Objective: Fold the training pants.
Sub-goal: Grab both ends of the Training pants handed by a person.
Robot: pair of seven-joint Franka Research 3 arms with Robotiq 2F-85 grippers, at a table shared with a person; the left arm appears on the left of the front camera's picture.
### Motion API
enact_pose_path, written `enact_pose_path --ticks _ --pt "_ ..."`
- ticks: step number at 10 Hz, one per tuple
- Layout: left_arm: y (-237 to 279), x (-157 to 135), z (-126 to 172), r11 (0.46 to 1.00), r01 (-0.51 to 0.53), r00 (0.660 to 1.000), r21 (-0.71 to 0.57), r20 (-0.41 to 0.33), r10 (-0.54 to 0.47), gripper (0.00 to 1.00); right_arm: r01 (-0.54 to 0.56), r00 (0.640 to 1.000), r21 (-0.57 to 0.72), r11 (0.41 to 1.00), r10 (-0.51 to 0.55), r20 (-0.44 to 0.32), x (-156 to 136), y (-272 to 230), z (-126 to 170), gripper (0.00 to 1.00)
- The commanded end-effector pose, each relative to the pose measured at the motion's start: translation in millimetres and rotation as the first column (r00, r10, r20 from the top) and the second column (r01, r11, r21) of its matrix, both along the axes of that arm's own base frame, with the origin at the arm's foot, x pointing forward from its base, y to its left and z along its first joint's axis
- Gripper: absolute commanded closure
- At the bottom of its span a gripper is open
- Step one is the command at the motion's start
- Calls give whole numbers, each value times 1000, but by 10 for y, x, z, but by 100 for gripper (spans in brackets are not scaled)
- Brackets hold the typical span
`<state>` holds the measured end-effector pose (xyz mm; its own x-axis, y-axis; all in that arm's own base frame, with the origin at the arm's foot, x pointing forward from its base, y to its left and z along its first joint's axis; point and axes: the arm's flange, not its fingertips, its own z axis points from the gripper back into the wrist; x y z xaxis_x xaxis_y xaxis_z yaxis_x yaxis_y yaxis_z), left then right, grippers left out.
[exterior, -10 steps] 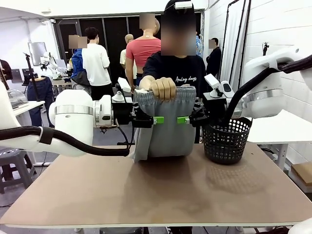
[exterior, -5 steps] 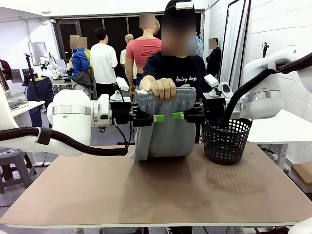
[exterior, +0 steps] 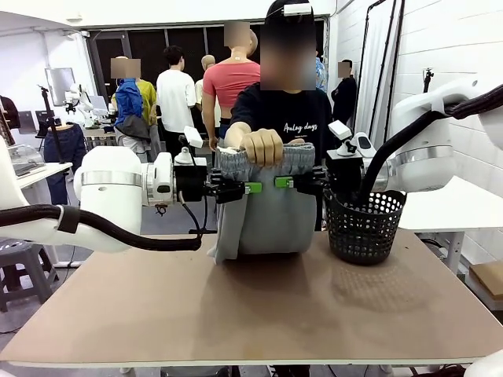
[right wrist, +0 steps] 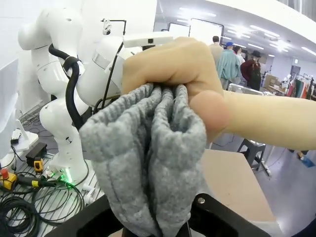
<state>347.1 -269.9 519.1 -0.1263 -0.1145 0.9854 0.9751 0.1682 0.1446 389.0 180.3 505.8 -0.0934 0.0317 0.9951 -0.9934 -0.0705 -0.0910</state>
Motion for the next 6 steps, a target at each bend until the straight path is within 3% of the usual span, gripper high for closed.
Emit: enact_pose_path --ticks 1,6 --pt "78 5 24 999 30 999 -27 -9 -31 100 17 999 -13 1000 -17 -34 48 66 37 100" --pt "239 176 -21 999 0 1000 -35 -15 -1 100 38 999 -69 997 -40 -22 153 266 134 100"
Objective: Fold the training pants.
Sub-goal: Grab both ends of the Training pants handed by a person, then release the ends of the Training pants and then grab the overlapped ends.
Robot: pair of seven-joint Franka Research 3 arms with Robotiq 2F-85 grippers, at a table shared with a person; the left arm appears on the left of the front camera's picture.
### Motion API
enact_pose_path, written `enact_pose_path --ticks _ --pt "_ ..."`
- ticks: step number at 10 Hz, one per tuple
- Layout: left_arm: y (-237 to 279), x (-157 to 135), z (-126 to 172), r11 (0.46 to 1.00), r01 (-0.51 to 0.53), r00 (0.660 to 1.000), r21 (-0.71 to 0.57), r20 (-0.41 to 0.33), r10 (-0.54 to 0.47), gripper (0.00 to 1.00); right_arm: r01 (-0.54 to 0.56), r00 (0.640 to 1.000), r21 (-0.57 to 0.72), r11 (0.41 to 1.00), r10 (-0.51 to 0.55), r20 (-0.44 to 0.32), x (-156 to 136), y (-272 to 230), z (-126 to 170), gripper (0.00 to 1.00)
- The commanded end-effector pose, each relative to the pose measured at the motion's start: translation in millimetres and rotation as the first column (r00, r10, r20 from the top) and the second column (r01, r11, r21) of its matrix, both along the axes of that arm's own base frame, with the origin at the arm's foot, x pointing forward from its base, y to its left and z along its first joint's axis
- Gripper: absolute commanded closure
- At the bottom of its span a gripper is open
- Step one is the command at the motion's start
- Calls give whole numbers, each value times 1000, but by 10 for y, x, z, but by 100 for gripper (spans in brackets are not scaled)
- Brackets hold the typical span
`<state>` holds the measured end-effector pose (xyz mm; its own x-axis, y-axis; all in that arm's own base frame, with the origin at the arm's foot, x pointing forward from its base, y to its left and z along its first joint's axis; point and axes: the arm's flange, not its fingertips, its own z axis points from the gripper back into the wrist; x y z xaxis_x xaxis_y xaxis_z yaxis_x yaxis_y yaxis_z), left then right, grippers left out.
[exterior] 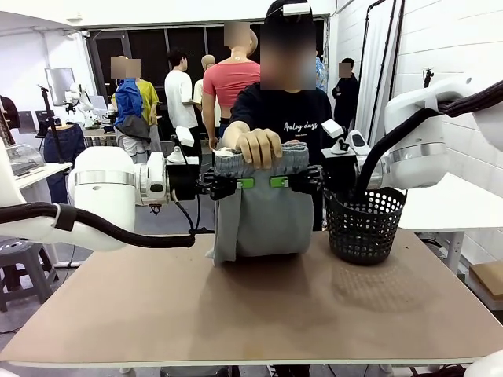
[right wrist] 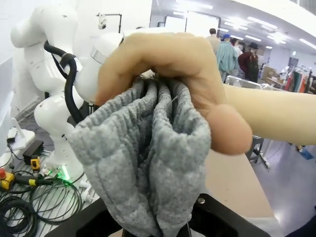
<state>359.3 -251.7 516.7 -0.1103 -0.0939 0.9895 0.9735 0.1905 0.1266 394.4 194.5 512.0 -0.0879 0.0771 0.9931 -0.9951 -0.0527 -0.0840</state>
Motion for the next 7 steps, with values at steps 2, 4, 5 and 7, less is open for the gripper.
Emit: enact_pose_path --ticks 2,4,5,7 --pt "0 0 0 1000 0 1000 0 0 0 100 0 1000 0 1000 0 0 0 0 0 100" --pt "0 0 0 1000 0 1000 0 0 0 100 0 1000 0 1000 0 0 0 0 0 100" --pt "0 0 0 1000 0 1000 0 0 0 100 0 1000 0 1000 0 0 0 0 0 100" --pt "0 0 0 1000 0 1000 0 0 0 100 0 1000 0 1000 0 0 0 0 0 100"
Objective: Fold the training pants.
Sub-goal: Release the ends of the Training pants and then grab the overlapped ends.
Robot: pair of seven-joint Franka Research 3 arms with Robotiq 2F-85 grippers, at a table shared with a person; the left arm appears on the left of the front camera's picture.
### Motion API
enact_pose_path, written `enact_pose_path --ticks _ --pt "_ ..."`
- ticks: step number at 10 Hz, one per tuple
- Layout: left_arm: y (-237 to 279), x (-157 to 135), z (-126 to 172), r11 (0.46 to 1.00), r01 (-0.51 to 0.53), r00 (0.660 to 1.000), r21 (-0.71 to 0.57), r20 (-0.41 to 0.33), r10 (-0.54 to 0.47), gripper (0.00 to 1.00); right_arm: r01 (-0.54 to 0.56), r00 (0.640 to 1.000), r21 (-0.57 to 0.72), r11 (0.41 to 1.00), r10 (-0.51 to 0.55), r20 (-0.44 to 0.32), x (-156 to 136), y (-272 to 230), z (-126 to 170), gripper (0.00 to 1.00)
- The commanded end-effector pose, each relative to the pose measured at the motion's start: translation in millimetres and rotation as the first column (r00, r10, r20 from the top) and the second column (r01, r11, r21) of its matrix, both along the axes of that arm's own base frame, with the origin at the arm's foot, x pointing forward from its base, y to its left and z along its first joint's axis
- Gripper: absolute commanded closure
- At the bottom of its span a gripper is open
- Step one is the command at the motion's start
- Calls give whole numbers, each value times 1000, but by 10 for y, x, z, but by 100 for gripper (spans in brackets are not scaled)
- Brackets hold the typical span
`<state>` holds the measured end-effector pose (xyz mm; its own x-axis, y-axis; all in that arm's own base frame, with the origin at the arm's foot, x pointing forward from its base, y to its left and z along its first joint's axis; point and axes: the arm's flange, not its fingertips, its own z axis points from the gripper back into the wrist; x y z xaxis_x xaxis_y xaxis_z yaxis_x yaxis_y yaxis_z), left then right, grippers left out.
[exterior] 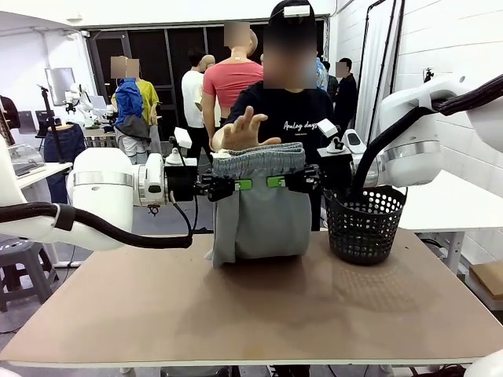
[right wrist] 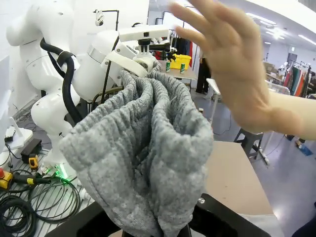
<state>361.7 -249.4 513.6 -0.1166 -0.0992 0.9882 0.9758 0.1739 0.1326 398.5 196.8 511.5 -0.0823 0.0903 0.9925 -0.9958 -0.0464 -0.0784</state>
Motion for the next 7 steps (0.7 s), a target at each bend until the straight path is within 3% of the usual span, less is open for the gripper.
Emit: enact_pose_path --ticks 1,7 --pt "-22 -24 31 1000 -16 1000 -7 -5 16 100 -7 1000 13 1000 7 5 -42 -23 4 100" --pt "-22 -24 31 1000 -16 1000 -7 -5 16 100 -7 1000 13 1000 7 5 -42 -23 4 100"
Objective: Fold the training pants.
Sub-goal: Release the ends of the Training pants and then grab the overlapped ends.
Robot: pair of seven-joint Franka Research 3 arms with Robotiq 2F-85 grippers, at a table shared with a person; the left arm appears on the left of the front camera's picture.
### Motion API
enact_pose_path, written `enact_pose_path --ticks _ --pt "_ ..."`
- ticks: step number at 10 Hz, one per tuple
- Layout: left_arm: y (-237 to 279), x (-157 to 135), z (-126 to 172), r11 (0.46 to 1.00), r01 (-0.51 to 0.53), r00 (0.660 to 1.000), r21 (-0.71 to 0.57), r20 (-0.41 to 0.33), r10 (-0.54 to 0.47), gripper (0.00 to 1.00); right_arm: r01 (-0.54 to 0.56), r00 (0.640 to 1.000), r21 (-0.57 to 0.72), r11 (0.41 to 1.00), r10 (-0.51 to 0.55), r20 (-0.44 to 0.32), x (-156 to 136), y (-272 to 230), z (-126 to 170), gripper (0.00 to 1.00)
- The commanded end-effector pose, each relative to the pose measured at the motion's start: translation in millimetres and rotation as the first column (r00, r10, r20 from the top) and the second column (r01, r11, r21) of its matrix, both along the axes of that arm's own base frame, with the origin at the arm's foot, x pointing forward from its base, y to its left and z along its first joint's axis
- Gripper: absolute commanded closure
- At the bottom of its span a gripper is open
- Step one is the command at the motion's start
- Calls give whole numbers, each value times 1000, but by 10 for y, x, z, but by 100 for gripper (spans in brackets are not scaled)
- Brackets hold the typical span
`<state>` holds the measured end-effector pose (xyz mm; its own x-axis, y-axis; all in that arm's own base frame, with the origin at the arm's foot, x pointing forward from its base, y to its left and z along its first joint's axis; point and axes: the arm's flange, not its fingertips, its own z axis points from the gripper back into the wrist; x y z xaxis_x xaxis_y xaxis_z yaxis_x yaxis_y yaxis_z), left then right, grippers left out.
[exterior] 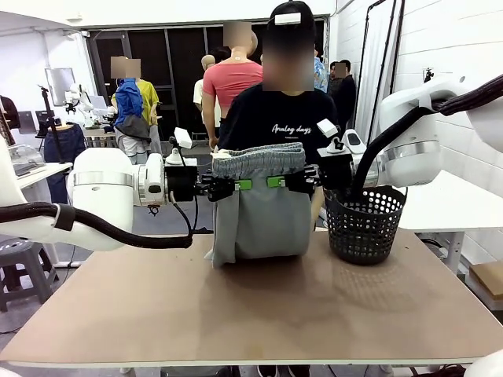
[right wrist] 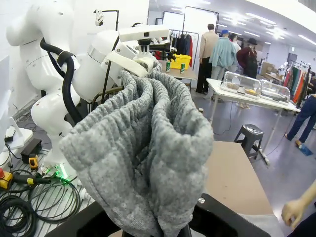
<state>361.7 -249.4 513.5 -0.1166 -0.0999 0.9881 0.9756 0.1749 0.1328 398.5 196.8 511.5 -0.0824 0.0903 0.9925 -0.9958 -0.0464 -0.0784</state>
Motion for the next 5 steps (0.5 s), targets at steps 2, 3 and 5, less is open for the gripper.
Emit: enact_pose_path --ticks 2,3,5 --pt "-23 -24 31 1000 -15 1000 -8 -5 15 100 -7 1000 13 1000 7 5 -41 -23 4 100" --pt "-23 -24 31 1000 -15 1000 -8 -5 15 100 -7 1000 13 1000 7 5 -41 -23 4 100" --pt "-23 -24 31 1000 -15 1000 -8 -5 15 100 -7 1000 13 1000 7 5 -41 -23 4 100"
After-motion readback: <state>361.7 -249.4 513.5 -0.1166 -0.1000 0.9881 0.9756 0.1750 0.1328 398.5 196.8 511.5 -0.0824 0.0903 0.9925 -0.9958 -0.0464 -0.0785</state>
